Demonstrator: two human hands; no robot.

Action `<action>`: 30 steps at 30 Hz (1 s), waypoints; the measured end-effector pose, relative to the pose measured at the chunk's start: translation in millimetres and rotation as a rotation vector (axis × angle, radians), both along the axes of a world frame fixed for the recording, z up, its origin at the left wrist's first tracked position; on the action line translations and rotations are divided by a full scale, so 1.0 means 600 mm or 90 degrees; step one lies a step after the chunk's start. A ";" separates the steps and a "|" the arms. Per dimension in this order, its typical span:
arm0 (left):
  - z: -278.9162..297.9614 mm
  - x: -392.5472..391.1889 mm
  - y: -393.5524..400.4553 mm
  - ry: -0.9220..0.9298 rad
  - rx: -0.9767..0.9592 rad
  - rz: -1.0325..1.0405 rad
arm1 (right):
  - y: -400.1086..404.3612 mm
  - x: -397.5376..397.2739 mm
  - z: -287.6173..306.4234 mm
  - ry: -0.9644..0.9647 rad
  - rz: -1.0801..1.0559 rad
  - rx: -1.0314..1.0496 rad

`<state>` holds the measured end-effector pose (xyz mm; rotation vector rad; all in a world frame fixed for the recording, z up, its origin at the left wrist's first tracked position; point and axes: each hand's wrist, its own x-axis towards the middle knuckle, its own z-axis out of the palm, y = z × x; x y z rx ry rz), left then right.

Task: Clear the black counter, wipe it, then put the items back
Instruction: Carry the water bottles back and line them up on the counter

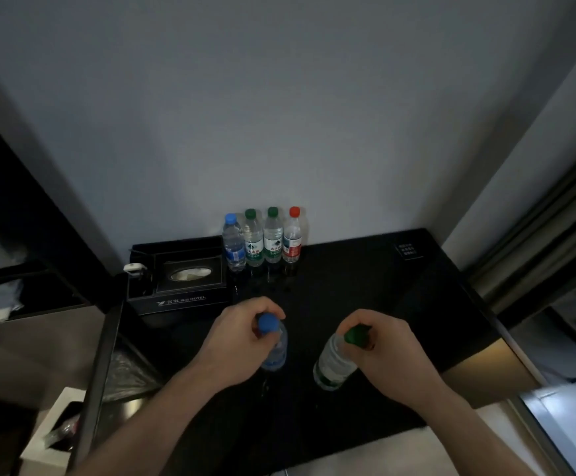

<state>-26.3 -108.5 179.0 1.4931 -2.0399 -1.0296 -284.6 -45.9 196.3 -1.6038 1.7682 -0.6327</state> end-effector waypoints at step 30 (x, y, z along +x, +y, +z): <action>-0.125 -0.373 -0.468 -0.127 0.012 0.146 | -0.441 -0.355 -0.116 0.063 0.119 0.007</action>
